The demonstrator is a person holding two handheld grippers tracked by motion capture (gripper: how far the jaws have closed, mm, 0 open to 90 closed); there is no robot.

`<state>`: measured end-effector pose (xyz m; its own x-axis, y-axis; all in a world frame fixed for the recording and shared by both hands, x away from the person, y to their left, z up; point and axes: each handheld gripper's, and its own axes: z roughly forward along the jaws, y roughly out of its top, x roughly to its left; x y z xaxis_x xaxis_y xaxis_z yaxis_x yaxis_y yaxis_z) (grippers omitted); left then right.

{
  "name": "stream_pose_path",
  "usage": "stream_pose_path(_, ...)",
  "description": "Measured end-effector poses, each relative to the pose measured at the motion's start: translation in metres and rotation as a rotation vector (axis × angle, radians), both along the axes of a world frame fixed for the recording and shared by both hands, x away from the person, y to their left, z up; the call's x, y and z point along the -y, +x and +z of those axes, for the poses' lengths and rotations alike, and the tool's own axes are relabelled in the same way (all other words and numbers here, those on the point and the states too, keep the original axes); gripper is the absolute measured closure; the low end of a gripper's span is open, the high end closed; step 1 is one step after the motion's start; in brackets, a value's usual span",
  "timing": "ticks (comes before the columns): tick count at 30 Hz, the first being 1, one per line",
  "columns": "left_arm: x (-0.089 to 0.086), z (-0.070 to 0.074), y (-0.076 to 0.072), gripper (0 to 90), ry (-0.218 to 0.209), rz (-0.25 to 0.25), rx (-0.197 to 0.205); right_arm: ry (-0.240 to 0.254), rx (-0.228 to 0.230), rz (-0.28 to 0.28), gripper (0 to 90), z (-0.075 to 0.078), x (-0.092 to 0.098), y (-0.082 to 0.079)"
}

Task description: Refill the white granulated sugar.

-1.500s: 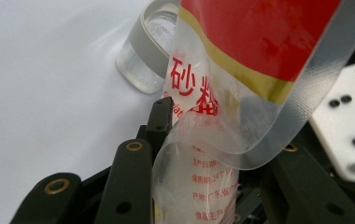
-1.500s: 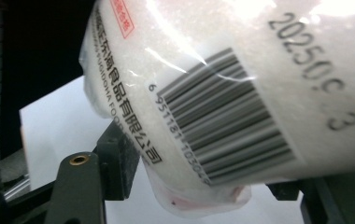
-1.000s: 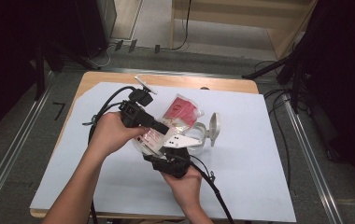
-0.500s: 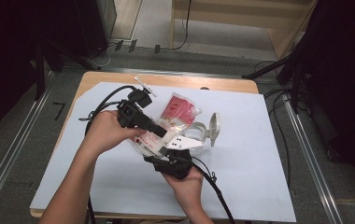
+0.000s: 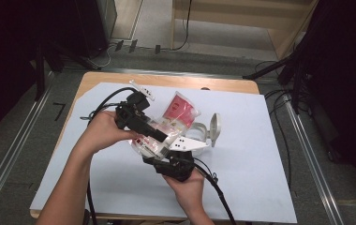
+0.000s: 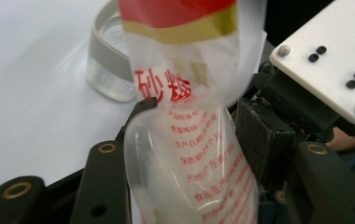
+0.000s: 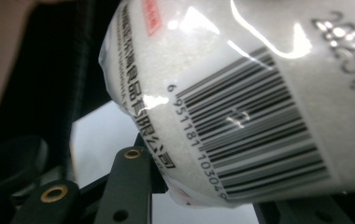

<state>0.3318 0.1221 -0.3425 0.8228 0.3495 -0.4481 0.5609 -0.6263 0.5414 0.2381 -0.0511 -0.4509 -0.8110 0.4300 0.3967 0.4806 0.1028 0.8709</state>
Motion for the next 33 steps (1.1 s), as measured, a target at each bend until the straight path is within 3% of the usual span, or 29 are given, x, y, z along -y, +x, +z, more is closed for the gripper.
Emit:
stream_pose_path(2,-0.001,0.000,0.002,51.5,0.004,0.024,-0.029,0.023,-0.016,0.003,67.3,0.000,0.000,0.001)
stream_pose_path(8,0.002,0.003,0.002,63.2,0.058,0.098,-0.063,-0.015,-0.013,0.005,65.5,0.000,-0.005,0.000)
stream_pose_path(10,0.003,0.004,0.002,65.6,0.077,0.152,-0.091,-0.006,-0.019,0.015,62.9,0.001,-0.006,0.001)
stream_pose_path(12,0.005,0.006,0.001,66.3,0.106,0.184,-0.087,-0.016,-0.038,0.022,58.7,0.002,-0.007,0.002)
stream_pose_path(16,0.011,0.009,-0.003,66.1,0.133,0.240,-0.086,-0.052,-0.027,-0.006,56.5,0.003,-0.011,0.002)
stream_pose_path(18,0.014,0.011,-0.005,65.2,0.154,0.228,-0.062,-0.059,-0.035,-0.018,59.3,0.003,-0.012,0.002)
stream_pose_path(20,0.017,0.013,-0.008,63.7,0.128,0.202,-0.060,-0.030,-0.055,-0.012,63.7,0.002,-0.011,0.002)
stream_pose_path(24,0.018,0.016,-0.010,62.8,0.097,0.137,-0.039,-0.001,-0.027,-0.026,67.0,0.002,-0.009,-0.003)
stream_pose_path(28,0.019,0.018,-0.013,62.0,0.113,0.086,0.004,0.026,-0.013,-0.029,67.8,0.002,-0.009,-0.006)
stream_pose_path(33,0.018,0.018,-0.013,59.9,0.103,0.054,0.035,0.051,-0.013,-0.023,68.2,0.001,-0.007,-0.007)
